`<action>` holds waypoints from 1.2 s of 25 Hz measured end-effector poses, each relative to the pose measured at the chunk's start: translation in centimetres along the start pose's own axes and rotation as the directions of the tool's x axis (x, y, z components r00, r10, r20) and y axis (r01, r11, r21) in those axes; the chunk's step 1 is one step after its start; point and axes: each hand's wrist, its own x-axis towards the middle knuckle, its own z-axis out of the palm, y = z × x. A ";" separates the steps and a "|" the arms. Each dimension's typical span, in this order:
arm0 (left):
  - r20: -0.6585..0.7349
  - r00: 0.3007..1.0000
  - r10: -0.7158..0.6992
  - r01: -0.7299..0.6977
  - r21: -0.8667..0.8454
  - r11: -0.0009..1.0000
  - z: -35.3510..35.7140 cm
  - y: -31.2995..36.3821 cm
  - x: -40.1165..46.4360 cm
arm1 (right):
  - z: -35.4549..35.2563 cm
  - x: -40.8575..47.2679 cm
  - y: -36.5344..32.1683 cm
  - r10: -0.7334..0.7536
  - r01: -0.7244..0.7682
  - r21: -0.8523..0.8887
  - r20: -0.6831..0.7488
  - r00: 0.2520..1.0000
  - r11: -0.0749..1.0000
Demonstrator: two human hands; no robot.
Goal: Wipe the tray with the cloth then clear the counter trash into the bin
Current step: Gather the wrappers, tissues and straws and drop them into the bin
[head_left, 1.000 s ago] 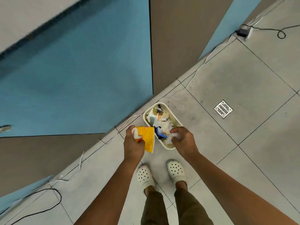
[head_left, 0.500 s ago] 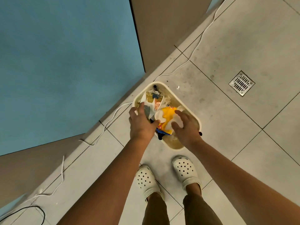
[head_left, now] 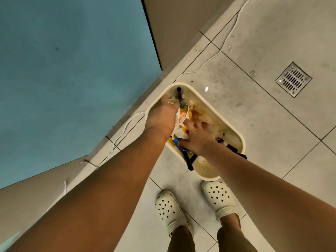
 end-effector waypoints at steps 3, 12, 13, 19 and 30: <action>0.034 0.999 0.030 -0.033 0.103 0.994 0.9 0.5 1.2 | 1.4 1.8 1.3 0.013 -0.013 -0.008 -0.019 1.000 1.000; -0.018 0.995 0.099 -0.090 0.280 0.956 4.1 0.8 6.5 | 3.9 7.1 2.8 0.022 -0.031 -0.105 -0.087 0.996 0.994; -0.023 0.995 0.100 -0.089 0.284 0.955 4.2 0.6 6.7 | 3.7 7.6 2.6 0.036 -0.044 -0.138 -0.061 0.998 0.989; 0.046 0.995 -0.086 0.079 0.147 0.986 4.1 0.9 5.1 | -0.5 6.1 1.4 0.018 0.006 -0.263 0.086 0.996 0.965; 0.062 0.972 -0.228 0.229 -0.482 0.846 -4.0 2.5 -10.5 | -3.7 -11.3 0.1 0.057 -0.015 0.280 -0.140 0.988 0.960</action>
